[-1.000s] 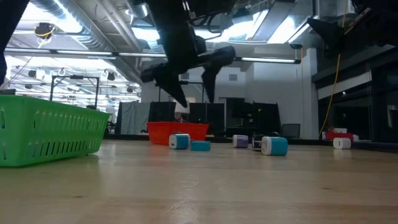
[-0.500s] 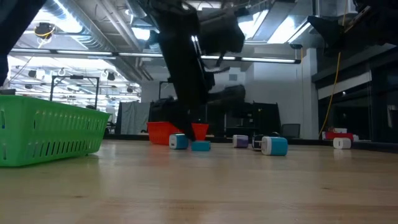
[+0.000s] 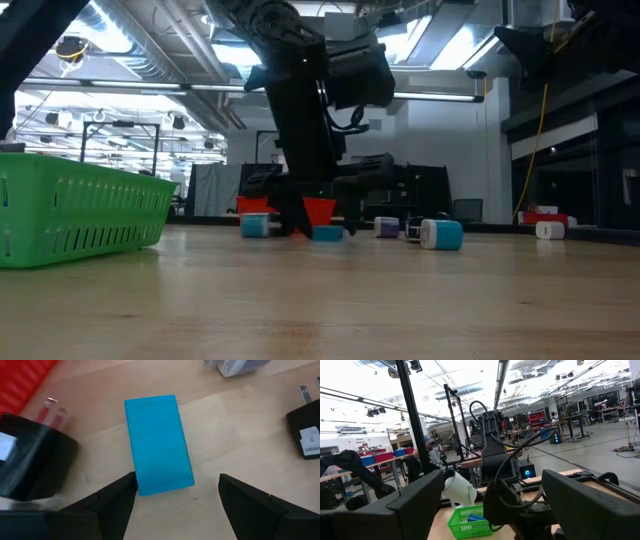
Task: Pick & Place Office items
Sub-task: Put the light blue digital clock into the green bin
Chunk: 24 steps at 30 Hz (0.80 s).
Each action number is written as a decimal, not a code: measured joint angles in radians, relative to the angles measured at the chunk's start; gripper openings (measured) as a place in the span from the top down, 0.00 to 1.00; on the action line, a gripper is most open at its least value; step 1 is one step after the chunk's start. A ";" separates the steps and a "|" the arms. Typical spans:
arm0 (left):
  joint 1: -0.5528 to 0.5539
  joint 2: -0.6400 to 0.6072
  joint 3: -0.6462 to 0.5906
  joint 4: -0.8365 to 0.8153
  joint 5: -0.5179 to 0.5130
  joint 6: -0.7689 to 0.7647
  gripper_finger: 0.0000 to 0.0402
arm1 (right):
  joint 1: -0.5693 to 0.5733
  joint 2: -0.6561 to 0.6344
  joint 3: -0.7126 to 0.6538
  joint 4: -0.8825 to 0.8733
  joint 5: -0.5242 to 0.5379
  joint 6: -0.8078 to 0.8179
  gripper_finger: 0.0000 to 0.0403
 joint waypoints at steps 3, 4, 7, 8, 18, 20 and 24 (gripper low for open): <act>-0.006 -0.005 -0.001 -0.018 -0.021 -0.002 0.31 | 0.000 0.000 0.000 -0.002 -0.004 0.001 0.14; -0.007 -0.008 -0.002 -0.030 -0.021 -0.002 0.31 | 0.000 0.000 0.000 -0.003 -0.004 0.001 0.14; 0.000 -0.008 -0.002 -0.045 -0.018 -0.007 0.31 | 0.000 0.000 0.000 -0.006 -0.003 0.000 0.14; 0.005 -0.008 -0.002 -0.057 -0.015 -0.009 0.31 | 0.000 0.000 0.000 -0.006 -0.003 0.001 0.14; 0.026 -0.009 -0.002 -0.007 -0.066 0.018 0.31 | 0.000 0.000 0.000 -0.006 -0.003 0.005 0.14; 0.032 -0.009 -0.002 0.017 -0.065 0.030 0.31 | 0.000 0.000 0.000 -0.006 -0.003 0.005 0.14; 0.053 -0.010 -0.002 0.018 -0.064 0.038 0.31 | 0.000 0.000 0.000 -0.006 -0.003 0.008 0.14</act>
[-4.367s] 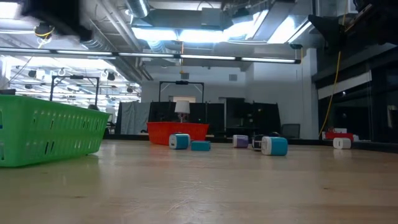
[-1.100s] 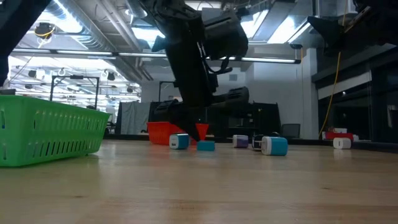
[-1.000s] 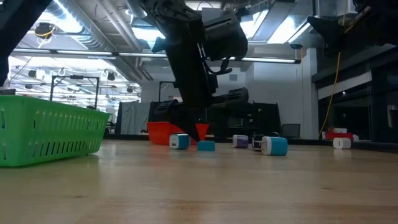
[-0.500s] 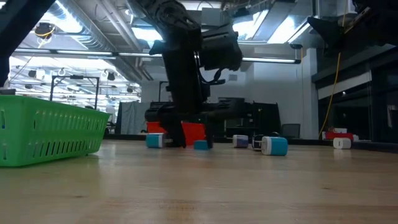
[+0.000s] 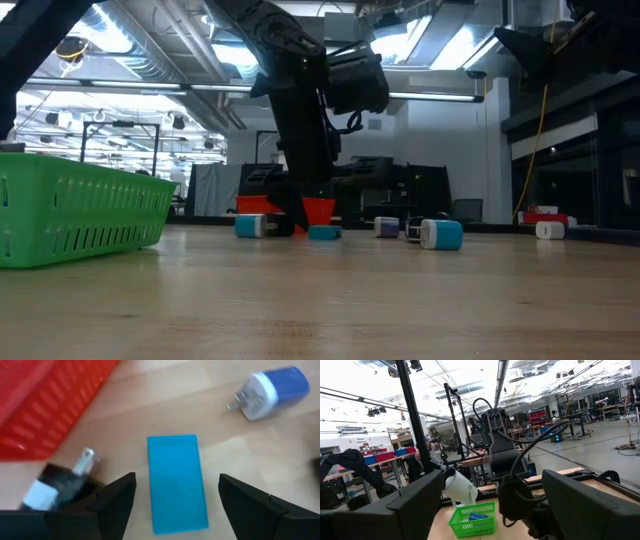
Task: Pick & Place Office items
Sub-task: Put the light blue digital clock into the green bin
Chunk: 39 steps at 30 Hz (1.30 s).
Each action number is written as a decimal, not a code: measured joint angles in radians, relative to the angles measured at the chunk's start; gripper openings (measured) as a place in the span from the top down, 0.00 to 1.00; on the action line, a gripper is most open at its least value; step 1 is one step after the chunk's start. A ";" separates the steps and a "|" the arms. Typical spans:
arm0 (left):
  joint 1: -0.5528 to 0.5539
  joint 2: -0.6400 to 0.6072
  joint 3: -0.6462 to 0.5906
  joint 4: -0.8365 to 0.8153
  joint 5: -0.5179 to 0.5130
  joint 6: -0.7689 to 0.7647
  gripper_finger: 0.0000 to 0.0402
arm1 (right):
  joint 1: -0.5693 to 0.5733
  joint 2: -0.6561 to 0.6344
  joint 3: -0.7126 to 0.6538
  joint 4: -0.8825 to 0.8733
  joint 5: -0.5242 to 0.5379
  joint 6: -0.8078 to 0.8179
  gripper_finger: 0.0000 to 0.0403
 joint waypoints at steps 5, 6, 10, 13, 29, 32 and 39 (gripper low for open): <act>0.021 0.002 0.000 0.002 0.000 0.015 0.31 | 0.000 0.000 0.000 0.000 0.000 0.000 0.14; 0.021 0.004 0.001 0.005 0.000 0.016 0.31 | 0.000 0.000 0.000 0.000 0.000 0.000 0.14; 0.018 0.020 0.002 0.011 -0.001 0.015 0.31 | 0.000 0.000 0.000 0.000 0.000 0.000 0.14; 0.007 0.040 0.004 0.012 -0.024 0.018 0.31 | 0.000 0.000 0.000 0.000 -0.001 0.000 0.14; -0.026 0.059 0.002 0.026 -0.071 0.056 0.62 | 0.000 0.000 0.000 0.000 -0.004 0.004 0.14; -0.044 0.048 -0.001 0.070 -0.049 0.121 0.62 | 0.000 0.000 0.000 0.000 -0.004 0.004 0.14; -0.112 -0.066 0.000 0.290 -0.025 0.328 0.62 | 0.000 0.000 0.000 -0.007 -0.004 0.000 0.14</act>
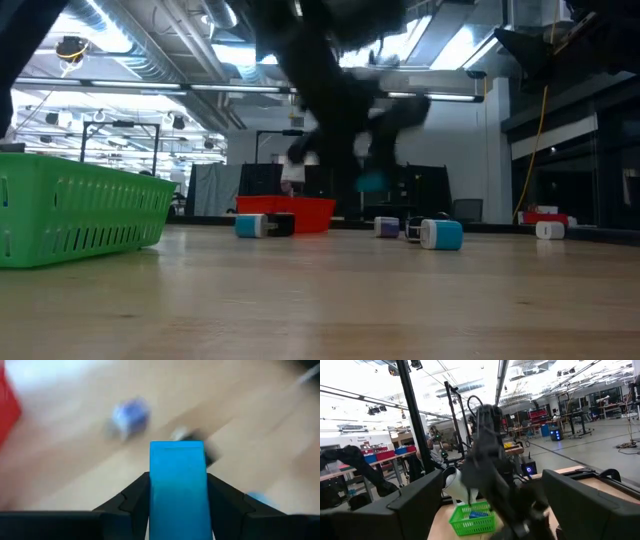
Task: Pick & Place Office items
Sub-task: Put the light blue digital clock into the green bin
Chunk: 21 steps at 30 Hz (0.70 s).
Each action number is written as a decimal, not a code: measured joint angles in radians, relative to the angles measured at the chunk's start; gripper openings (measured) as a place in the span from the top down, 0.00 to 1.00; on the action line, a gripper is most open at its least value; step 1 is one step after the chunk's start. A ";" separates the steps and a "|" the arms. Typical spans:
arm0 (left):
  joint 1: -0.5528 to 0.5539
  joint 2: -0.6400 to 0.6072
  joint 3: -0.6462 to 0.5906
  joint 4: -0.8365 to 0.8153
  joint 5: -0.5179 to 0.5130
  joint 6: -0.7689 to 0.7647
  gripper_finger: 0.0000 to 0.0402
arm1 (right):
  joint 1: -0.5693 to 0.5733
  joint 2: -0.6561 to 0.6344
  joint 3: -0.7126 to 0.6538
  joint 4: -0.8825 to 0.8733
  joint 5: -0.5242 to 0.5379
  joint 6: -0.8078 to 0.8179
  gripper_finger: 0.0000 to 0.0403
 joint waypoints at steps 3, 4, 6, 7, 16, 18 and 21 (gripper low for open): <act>-0.028 -0.062 0.000 0.049 -0.008 0.093 0.62 | 0.000 0.000 0.000 -0.002 -0.003 0.009 0.14; -0.044 -0.087 0.000 0.038 -0.007 0.112 0.62 | 0.000 0.000 0.000 -0.002 -0.004 0.011 0.14; -0.079 -0.135 0.001 0.031 0.026 0.141 0.62 | 0.000 0.000 0.000 -0.004 -0.008 0.011 0.14; -0.096 -0.161 0.001 0.012 0.053 0.155 0.62 | 0.000 0.000 0.000 -0.007 -0.011 0.015 0.14; -0.320 -0.224 0.001 -0.056 0.229 0.131 0.62 | 0.000 0.000 0.000 -0.009 -0.019 0.027 0.14; -0.369 -0.212 0.001 -0.073 0.205 0.096 0.62 | 0.000 0.000 0.000 -0.009 -0.020 0.027 0.14; -0.436 -0.201 0.001 -0.139 0.140 0.005 0.62 | 0.000 0.000 0.000 -0.009 -0.020 0.040 0.14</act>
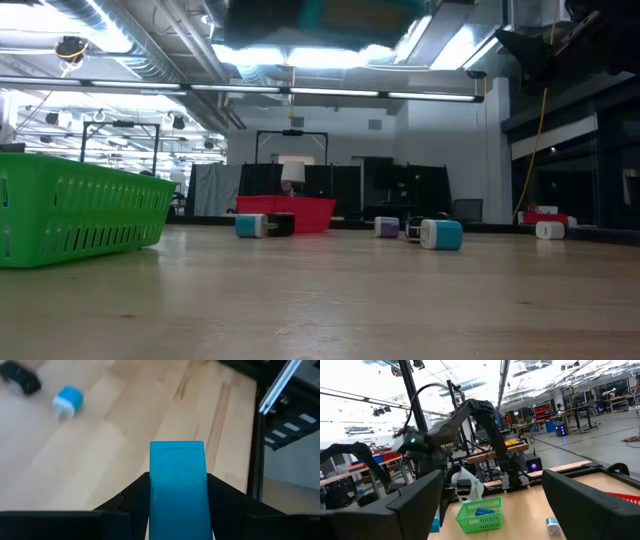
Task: Pick & Place Office items
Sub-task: Put the light blue digital clock into the green bin
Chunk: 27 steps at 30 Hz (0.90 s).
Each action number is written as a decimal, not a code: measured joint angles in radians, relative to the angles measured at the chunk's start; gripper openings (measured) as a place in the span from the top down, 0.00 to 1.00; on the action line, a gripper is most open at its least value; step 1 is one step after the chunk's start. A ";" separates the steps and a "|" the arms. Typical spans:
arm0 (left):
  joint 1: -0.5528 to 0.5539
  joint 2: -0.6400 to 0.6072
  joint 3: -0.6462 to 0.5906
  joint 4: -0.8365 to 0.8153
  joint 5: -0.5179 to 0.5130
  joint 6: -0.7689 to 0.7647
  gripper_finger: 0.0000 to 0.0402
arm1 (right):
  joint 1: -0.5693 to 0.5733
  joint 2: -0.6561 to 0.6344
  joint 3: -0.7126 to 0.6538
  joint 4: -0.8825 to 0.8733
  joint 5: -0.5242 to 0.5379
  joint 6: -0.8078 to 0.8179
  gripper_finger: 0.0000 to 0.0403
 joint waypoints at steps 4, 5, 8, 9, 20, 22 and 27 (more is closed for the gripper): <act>-0.073 0.002 0.000 -0.128 -0.059 -0.143 0.62 | 0.000 0.000 0.000 0.000 -0.002 0.005 0.14; -0.088 0.003 0.000 -0.157 -0.067 -0.178 0.62 | 0.000 0.000 0.000 0.000 -0.002 0.005 0.14; -0.125 0.003 0.000 -0.245 -0.071 -0.279 0.62 | 0.000 0.000 0.000 0.000 -0.002 0.005 0.14; -0.136 0.003 0.000 -0.271 -0.062 -0.308 0.62 | 0.000 0.000 0.000 0.000 -0.002 0.005 0.14; -0.248 0.003 0.000 -0.616 -0.034 -0.705 0.62 | 0.000 0.000 0.000 0.000 -0.002 0.005 0.14; -0.264 0.003 0.000 -0.675 -0.030 -0.774 0.62 | 0.000 0.000 0.000 0.000 -0.002 0.005 0.14; -0.285 0.003 0.000 -0.799 -0.060 -0.928 0.62 | 0.000 0.000 0.000 0.000 -0.002 0.009 0.14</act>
